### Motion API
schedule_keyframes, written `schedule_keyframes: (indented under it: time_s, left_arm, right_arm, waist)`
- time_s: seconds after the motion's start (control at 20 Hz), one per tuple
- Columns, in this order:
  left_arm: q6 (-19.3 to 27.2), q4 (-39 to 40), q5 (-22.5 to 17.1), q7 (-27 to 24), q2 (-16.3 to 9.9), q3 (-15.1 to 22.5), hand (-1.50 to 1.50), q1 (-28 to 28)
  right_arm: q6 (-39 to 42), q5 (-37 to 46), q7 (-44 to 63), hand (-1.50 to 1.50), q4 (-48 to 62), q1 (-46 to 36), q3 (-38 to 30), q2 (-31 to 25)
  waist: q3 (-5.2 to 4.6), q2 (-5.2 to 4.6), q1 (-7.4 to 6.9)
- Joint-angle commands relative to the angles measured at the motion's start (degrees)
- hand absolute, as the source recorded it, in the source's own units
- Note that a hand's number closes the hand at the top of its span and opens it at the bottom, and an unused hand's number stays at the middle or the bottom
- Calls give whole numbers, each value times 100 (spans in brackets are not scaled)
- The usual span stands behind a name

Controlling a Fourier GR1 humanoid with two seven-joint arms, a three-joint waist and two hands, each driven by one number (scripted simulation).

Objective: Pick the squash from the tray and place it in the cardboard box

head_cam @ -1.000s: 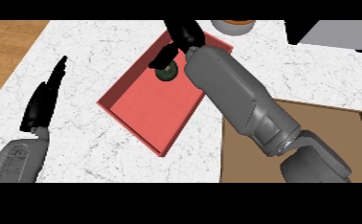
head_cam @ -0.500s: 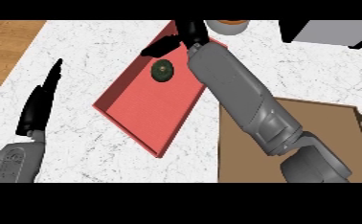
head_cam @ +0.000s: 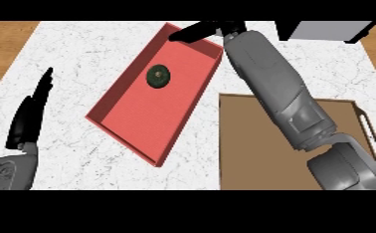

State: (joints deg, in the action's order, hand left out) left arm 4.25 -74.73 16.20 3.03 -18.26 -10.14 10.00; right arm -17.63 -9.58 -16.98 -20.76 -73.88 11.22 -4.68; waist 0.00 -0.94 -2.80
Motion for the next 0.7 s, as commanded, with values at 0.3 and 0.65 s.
schedule_keyframes:
  time_s: [0.3,0.65]
  left_arm:
    - [-303,-332,-256,210,-267,-270,0,-159]
    - [-109,-364,-106,-4,-27,-133,0,-309]
  right_arm:
    - [1373,1,-557,-150,456,476,-366,-1368]
    - [2484,269,-1017,-150,795,619,-343,-2202]
  waist:
    - [3,47,131]
    - [5,20,63]
